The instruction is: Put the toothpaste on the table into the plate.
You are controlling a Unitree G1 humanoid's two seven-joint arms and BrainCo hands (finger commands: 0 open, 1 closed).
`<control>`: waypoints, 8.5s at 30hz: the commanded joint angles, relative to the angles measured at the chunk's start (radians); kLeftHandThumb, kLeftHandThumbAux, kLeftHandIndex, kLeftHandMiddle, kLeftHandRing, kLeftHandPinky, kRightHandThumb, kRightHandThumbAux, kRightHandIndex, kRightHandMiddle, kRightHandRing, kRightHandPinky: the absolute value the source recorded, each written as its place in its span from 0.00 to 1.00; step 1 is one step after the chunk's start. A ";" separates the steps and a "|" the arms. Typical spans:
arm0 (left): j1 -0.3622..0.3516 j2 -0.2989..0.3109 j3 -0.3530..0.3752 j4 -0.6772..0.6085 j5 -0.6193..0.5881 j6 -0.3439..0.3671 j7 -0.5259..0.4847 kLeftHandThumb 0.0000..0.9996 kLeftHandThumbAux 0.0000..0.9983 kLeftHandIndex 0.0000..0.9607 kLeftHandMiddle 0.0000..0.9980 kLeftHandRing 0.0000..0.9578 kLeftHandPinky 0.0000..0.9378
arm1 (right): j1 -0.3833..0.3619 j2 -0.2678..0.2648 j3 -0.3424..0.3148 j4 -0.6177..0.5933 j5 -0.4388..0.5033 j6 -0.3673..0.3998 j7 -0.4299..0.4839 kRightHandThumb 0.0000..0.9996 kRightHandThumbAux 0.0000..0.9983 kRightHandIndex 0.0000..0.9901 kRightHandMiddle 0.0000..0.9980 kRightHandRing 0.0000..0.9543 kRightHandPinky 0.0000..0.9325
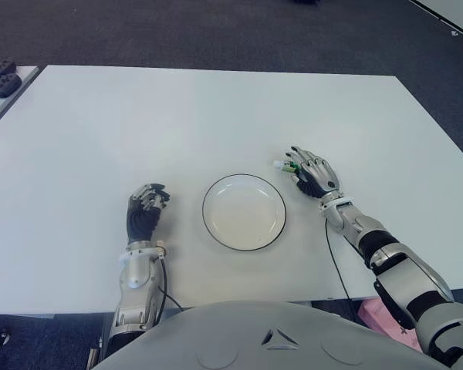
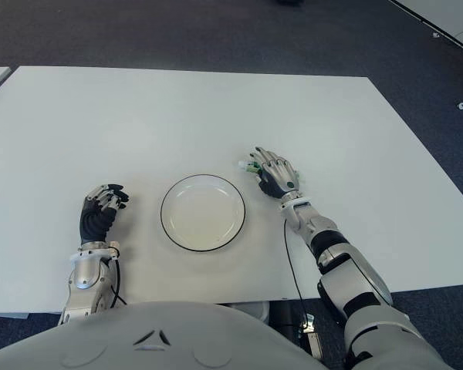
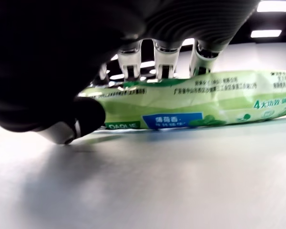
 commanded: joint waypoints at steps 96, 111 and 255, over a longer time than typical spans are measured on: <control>0.010 0.000 0.010 0.015 -0.002 -0.006 0.010 0.70 0.72 0.45 0.51 0.53 0.54 | 0.210 -0.207 -0.061 -0.669 -0.050 0.165 0.683 0.57 0.17 0.00 0.00 0.00 0.00; 0.012 -0.001 0.010 0.011 0.003 -0.008 0.013 0.70 0.72 0.45 0.51 0.52 0.54 | 0.176 -0.267 -0.017 -0.651 -0.124 0.109 0.796 0.59 0.12 0.00 0.00 0.00 0.00; 0.071 -0.001 0.017 -0.096 -0.013 0.084 0.001 0.71 0.72 0.45 0.50 0.51 0.51 | 0.246 0.101 -0.197 -0.217 0.143 0.070 0.102 1.00 0.67 0.44 0.45 0.45 0.50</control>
